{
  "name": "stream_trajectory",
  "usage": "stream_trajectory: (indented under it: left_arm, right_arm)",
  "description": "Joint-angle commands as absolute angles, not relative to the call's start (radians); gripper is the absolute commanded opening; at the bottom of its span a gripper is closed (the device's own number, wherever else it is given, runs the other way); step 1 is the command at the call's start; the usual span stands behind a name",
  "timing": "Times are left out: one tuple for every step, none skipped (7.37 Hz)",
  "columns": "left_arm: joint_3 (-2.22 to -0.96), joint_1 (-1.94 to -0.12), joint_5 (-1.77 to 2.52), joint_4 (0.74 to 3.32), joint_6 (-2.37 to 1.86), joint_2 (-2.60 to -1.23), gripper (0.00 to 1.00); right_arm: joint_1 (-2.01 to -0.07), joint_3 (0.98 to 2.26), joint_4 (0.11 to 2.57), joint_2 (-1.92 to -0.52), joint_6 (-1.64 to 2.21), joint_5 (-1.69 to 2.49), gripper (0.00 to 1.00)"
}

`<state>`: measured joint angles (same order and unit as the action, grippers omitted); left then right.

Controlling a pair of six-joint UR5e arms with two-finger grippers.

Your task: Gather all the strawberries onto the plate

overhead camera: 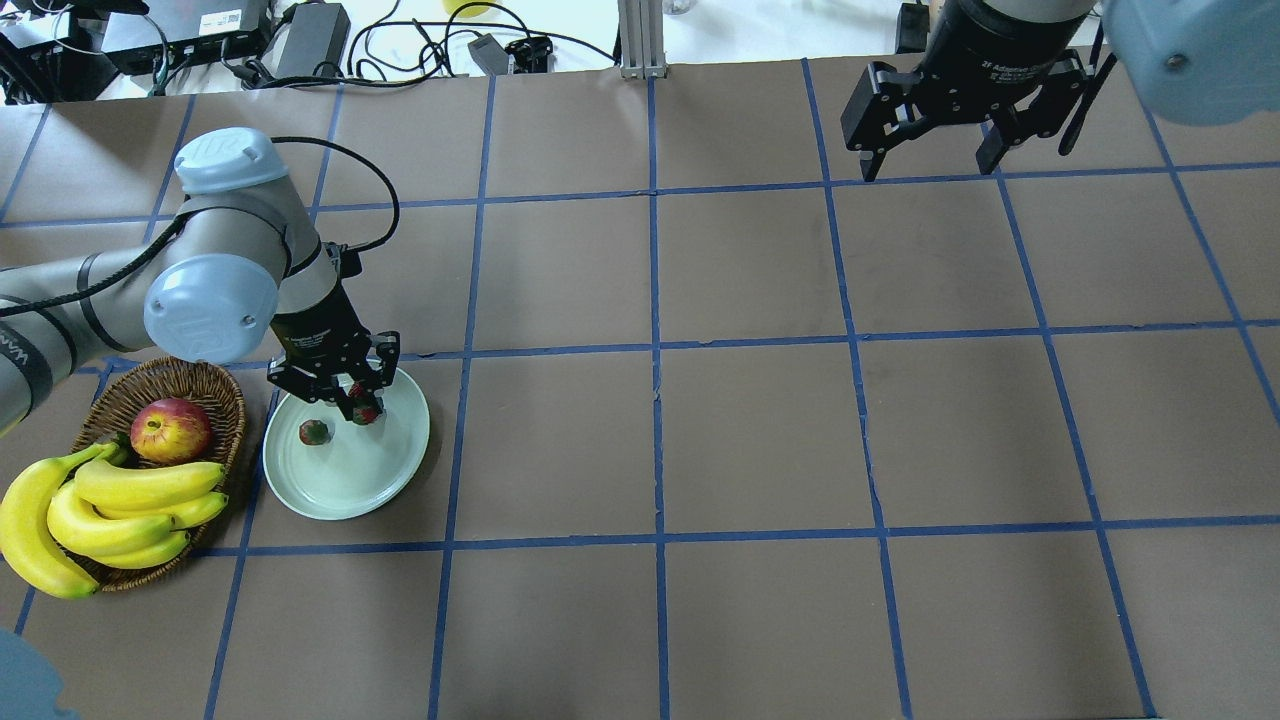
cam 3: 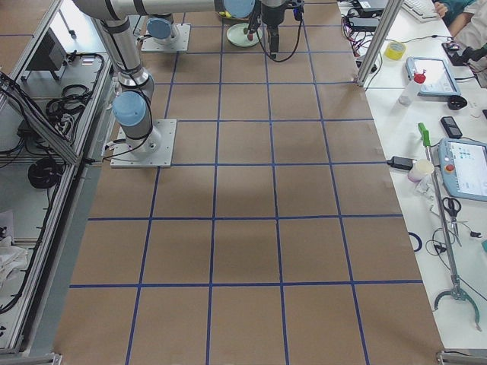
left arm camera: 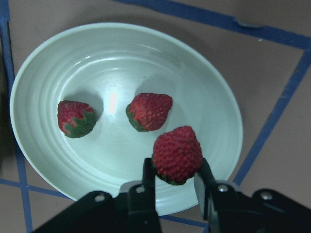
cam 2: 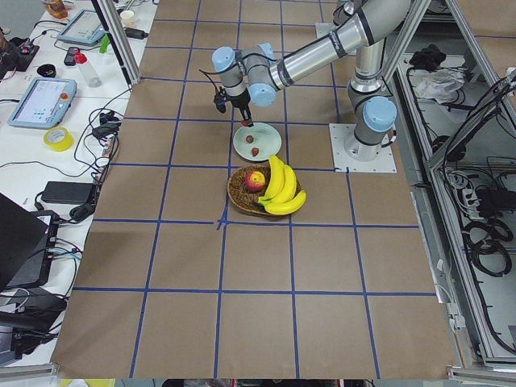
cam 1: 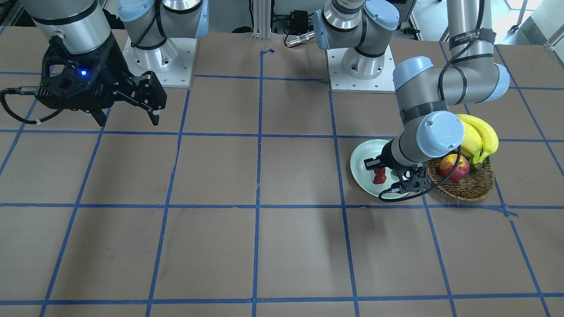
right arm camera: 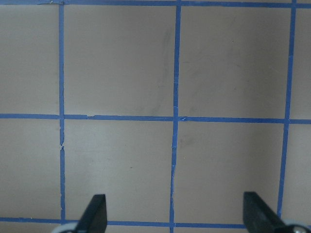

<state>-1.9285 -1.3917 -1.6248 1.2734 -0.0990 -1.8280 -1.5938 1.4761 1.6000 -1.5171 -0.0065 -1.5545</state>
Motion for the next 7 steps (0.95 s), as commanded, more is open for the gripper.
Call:
stream_trajectory:
  left_arm:
    - [-1.934,-1.374,-1.624,1.294,-0.095,-1.824,1.00]
    - [-1.930,-1.374,-1.624,1.305,-0.097,-1.813,1.00]
    - [-1.905,-1.374,-1.623,1.305,-0.097,-1.798,1.00]
    - [-1.820,-1.391,-1.618,1.310,-0.094,-1.783,1.00]
    - [-1.713,-1.413,-1.615,1.339,-0.092,-1.757,1.00]
    - [-1.636,-1.443,-1.618,1.368,-0.092,-1.725,1.00]
    - [-1.578,-1.484,-1.615,1.423,-0.103,-1.686,1.00]
  right_arm:
    - [-1.594,1.476,1.600,-1.517,-0.008,-1.554,1.00]
    - [-1.594,1.476,1.600,-1.517,-0.006,-1.554,1.00]
    - [-1.594,1.477,1.600,-1.517,-0.006,-1.552,1.00]
    - [-1.594,1.476,1.600,-1.517,-0.008,-1.554,1.00]
    - [-1.594,1.476,1.600,-1.517,-0.008,-1.552,1.00]
    - [-1.594,1.476,1.600,-1.517,-0.006,-1.552,1.00]
    - [-1.594,1.476,1.600,-1.517,-0.008,-1.554,1.00]
